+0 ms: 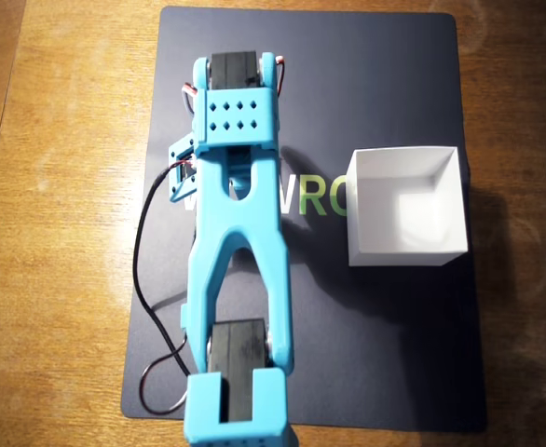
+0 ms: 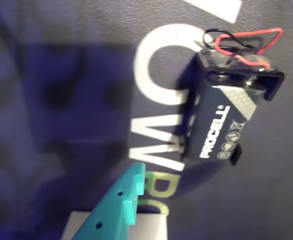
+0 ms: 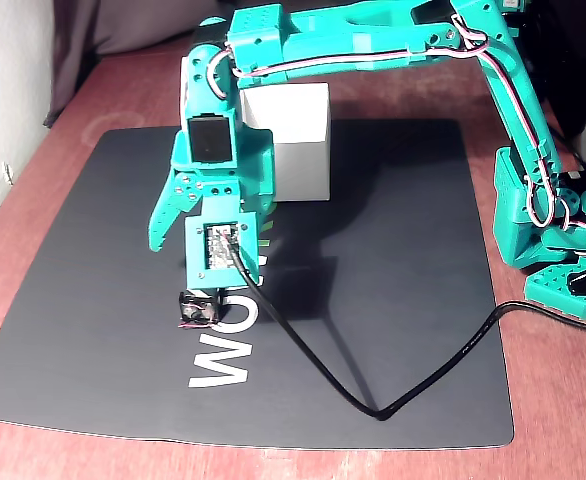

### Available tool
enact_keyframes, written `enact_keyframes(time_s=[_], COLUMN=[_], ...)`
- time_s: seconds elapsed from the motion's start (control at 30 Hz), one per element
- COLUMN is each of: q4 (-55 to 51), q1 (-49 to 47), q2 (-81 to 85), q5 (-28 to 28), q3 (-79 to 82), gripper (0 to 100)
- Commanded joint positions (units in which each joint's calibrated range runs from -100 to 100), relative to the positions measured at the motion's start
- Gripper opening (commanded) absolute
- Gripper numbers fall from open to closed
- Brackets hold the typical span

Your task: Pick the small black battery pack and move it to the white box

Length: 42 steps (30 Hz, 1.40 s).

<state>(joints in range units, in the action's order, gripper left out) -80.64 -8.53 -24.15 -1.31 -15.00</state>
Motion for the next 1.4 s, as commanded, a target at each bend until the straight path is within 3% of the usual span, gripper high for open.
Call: enact_keyframes(time_s=[0.0, 0.83, 1.0, 1.37], q4=[1.67, 1.85, 1.85, 1.76], q1=[-1.15, -2.56, -2.56, -1.62], q2=[-0.62, -9.39, -9.39, -12.19], q5=[-1.10, -0.78, -1.10, -1.21], q3=[-2.82, -8.27, -7.90, -7.09], gripper=[36, 36, 29, 29])
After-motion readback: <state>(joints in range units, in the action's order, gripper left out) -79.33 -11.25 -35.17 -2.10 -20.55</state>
